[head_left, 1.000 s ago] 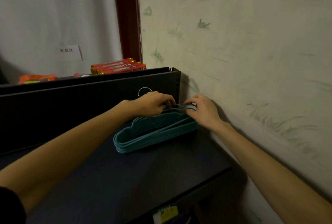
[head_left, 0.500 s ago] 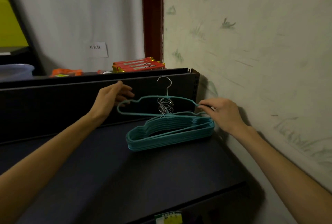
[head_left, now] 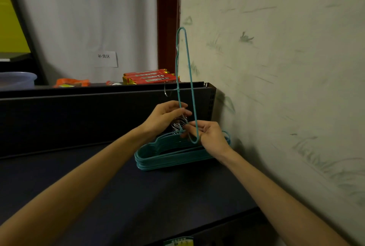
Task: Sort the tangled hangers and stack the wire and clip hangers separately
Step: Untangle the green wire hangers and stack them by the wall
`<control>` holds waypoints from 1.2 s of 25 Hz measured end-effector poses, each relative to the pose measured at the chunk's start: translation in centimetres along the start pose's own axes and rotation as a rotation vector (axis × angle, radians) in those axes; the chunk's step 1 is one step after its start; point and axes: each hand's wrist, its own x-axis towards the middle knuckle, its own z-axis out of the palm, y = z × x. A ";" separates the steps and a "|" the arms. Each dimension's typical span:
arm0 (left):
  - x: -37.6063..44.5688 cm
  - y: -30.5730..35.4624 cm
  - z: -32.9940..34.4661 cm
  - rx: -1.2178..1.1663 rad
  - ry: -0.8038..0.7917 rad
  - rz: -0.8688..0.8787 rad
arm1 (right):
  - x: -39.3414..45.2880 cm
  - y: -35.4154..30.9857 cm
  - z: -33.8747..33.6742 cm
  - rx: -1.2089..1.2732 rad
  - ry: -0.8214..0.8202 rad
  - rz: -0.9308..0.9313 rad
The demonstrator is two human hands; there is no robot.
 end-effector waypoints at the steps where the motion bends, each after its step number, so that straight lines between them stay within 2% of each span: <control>1: 0.1 0.1 0.4 -0.021 0.033 0.032 | -0.2 -0.3 -0.1 -0.013 -0.013 0.006; 3: 0.3 0.2 0.2 -0.030 0.107 0.057 | -0.6 -0.9 -1.0 -0.062 -0.025 0.037; 5: 0.4 0.1 -1.4 0.062 0.168 0.063 | -0.3 -1.5 -3.0 -0.018 0.079 0.083; 8: -0.3 -1.0 -4.2 0.390 0.111 0.099 | 0.8 -2.6 -6.9 0.291 0.298 0.177; 10: -1.2 -2.1 -4.5 0.643 0.073 0.093 | 1.2 -2.8 -8.5 0.378 0.329 0.230; 13: -2.3 -3.0 -3.9 0.837 0.065 0.093 | 1.1 -1.6 -8.5 0.061 0.282 0.265; 16: -2.7 -2.7 -3.1 0.995 0.090 0.116 | 1.3 0.4 -9.0 -0.299 0.245 0.163; 20: -2.6 -2.5 -2.3 1.020 0.150 0.187 | 1.3 1.8 -9.8 -0.860 0.210 0.041; 26: -2.3 -4.4 -2.6 1.047 0.088 0.104 | 1.6 0.8 -9.6 -1.091 0.082 0.044; 30: -2.1 -5.0 -3.1 0.990 0.059 0.007 | 2.1 0.8 -9.7 -1.127 -0.043 0.108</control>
